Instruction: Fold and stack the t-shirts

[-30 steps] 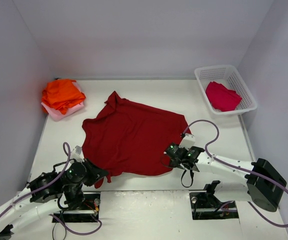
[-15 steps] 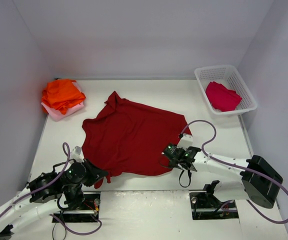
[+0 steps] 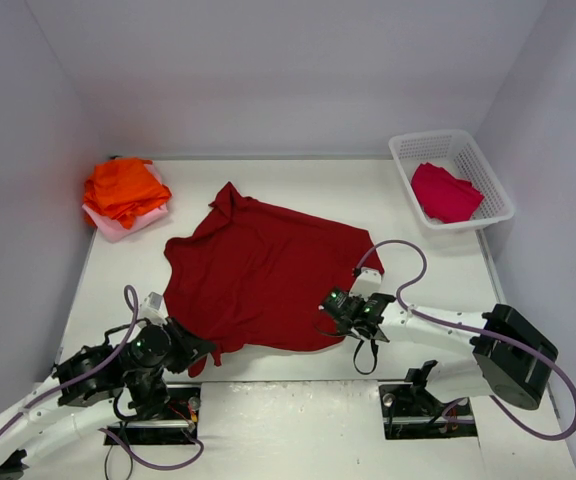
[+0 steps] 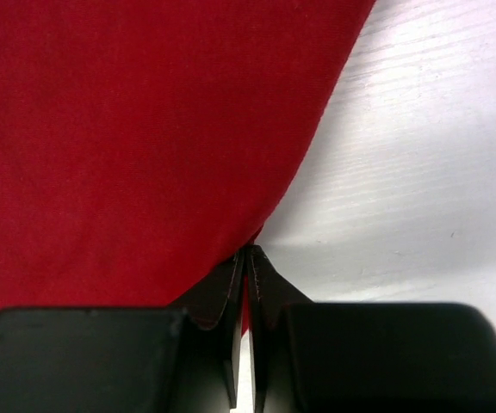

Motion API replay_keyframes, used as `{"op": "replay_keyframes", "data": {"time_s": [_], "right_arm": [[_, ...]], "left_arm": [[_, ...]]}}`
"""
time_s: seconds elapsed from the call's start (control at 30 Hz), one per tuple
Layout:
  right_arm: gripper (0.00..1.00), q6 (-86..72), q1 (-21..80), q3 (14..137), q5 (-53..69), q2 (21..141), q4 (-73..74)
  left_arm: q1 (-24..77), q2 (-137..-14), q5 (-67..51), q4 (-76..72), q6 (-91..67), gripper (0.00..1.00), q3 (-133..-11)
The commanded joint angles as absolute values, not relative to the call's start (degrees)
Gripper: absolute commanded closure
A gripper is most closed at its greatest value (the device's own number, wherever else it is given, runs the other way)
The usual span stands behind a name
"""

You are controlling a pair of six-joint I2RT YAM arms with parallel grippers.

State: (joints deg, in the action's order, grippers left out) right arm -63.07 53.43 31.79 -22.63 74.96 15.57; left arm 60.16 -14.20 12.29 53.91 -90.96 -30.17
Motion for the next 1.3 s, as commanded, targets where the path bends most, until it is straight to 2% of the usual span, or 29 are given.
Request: {"op": "replay_keyframes", "data": {"time_s": [0.0, 0.3, 0.6, 0.9, 1.1, 1.27], "right_arm": [[1.0, -64.6, 54.1, 33.1, -24.8, 75.2, 15.8], [1.0, -67.1, 54.4, 33.5, -25.4, 74.0, 20.3], [1.0, -70.8, 54.6, 30.4, -26.6, 64.0, 24.0], [1.0, -68.5, 54.4, 35.0, -31.3, 68.6, 25.0], [1.0, -63.6, 47.3, 38.1, -33.5, 72.0, 25.1], [1.0, -61.3, 41.1, 37.3, -32.3, 65.8, 25.2]], "left_arm": [[60.1, -14.2, 12.8, 53.5, -91.8, 1.0, -30.6], [60.1, -13.9, 12.9, 54.1, -91.8, 1.0, -30.8], [60.1, -13.3, 12.5, 54.6, -91.5, 1.0, -31.1], [60.1, -9.5, 13.4, 57.1, -91.8, 1.0, -31.6], [60.1, -6.5, 14.5, 58.6, -92.9, 1.0, -31.3], [60.2, -7.2, 15.1, 58.0, -92.6, 1.0, -30.7]]}}
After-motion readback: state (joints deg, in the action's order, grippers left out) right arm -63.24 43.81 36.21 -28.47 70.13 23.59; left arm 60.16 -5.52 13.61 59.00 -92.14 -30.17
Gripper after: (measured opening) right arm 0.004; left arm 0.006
